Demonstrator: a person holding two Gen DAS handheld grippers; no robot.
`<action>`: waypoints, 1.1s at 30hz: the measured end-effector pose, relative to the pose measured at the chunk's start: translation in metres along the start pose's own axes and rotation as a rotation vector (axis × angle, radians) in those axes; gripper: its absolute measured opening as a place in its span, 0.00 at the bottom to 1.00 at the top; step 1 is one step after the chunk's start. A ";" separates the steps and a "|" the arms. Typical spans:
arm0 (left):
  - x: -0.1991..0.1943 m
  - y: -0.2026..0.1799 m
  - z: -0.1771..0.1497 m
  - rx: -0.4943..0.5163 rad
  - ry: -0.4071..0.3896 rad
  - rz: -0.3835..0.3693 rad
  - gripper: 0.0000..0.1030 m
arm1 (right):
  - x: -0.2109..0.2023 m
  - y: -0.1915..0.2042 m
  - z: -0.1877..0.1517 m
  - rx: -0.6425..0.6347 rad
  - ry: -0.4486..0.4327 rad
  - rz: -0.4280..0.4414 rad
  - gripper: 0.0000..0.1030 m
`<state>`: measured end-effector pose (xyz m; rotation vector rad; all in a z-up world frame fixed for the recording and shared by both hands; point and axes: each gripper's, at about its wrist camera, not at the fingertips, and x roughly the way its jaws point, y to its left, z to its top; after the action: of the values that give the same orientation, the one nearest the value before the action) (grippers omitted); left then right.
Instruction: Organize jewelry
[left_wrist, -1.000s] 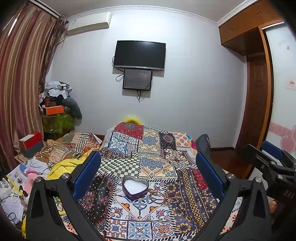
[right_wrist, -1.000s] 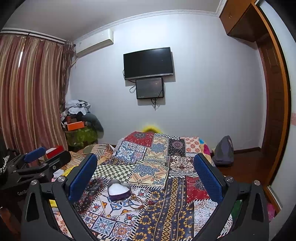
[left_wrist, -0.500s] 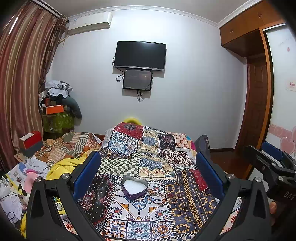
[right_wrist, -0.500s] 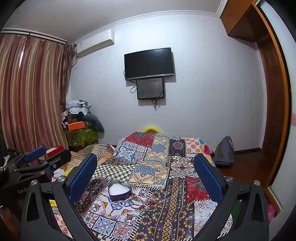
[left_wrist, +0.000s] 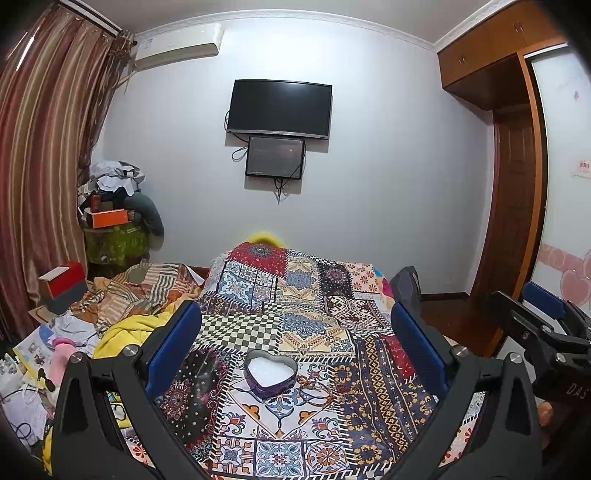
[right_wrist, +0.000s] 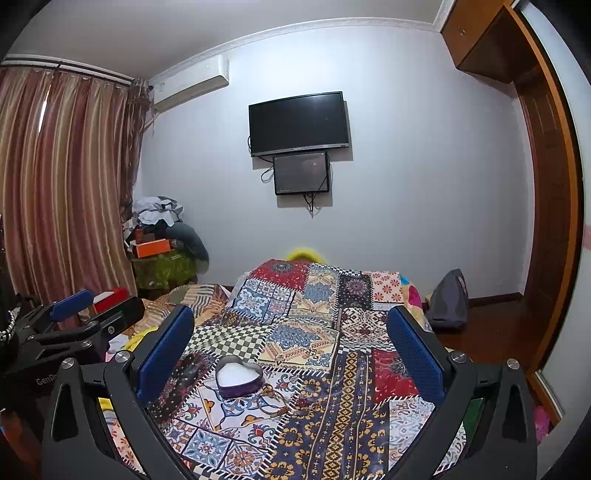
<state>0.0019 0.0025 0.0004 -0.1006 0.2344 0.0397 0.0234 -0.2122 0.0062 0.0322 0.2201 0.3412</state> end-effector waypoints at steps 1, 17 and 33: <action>0.001 0.000 0.000 0.000 0.001 -0.001 1.00 | 0.001 0.000 0.000 0.000 0.002 -0.001 1.00; 0.040 -0.004 -0.007 0.011 0.062 -0.006 1.00 | 0.042 -0.020 -0.014 0.031 0.121 -0.016 1.00; 0.145 0.000 -0.065 0.045 0.344 -0.017 1.00 | 0.119 -0.070 -0.086 0.028 0.428 -0.084 1.00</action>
<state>0.1276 -0.0002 -0.0963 -0.0638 0.5774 -0.0002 0.1375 -0.2390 -0.1075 -0.0233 0.6483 0.2579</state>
